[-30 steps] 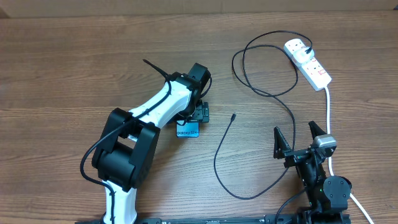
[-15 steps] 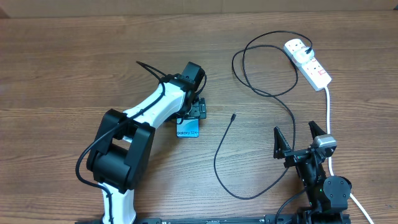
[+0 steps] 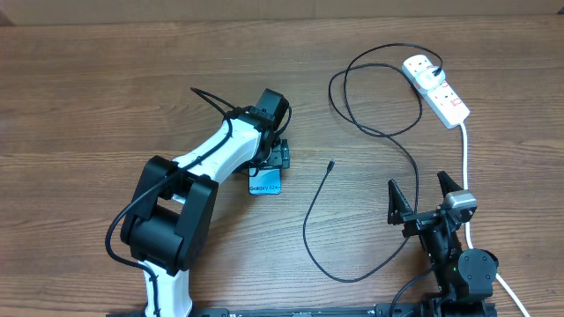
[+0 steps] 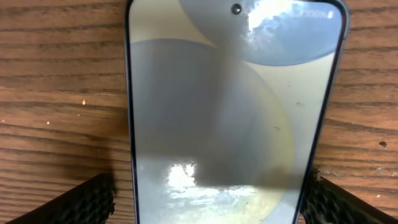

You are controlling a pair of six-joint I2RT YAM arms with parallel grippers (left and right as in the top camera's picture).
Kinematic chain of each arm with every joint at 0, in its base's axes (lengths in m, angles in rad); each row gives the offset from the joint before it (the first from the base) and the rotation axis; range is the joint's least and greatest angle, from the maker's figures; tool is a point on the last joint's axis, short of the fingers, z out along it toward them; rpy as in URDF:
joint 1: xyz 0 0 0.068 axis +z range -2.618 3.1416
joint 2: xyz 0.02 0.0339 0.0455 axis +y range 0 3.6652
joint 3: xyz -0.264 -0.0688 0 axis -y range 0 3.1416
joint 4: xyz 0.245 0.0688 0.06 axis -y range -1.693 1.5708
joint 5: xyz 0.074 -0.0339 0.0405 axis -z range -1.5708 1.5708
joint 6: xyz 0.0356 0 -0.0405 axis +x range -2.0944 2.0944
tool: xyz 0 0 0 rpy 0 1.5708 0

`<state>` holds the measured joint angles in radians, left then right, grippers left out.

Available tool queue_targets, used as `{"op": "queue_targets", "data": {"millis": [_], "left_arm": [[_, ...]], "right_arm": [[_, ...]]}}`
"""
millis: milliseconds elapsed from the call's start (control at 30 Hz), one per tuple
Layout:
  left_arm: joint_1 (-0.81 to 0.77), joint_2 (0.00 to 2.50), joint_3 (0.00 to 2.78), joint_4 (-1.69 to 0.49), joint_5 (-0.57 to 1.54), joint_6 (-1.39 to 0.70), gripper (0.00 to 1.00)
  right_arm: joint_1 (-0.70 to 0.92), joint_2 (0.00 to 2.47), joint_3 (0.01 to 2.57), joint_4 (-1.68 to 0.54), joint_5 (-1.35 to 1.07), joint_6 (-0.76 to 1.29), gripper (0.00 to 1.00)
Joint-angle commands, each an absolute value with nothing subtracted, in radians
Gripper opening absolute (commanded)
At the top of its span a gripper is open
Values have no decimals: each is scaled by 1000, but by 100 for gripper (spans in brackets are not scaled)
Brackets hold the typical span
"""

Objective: Plug charger to phone and switch on socket

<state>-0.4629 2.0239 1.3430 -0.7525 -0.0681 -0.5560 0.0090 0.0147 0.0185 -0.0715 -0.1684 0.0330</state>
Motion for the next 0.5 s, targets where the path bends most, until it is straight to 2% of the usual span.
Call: {"op": "queue_targets", "data": {"millis": [0,133,233,467], "left_arm": [[-459,2040,1312,-750,-86,-562,80],[-459,2040,1312,-751,-86,-562,78],[-459,2040,1312,-751,-86,-562,73],[-458,2040,1319,-762,-85,-562,74]], "right_arm": [[14,4,8,-68,-166,32,100],[14,4,8,-68,-166,32,100],[14,4,8,-68,-166,32,100],[14,4,8,-68,-166,32,100]]}}
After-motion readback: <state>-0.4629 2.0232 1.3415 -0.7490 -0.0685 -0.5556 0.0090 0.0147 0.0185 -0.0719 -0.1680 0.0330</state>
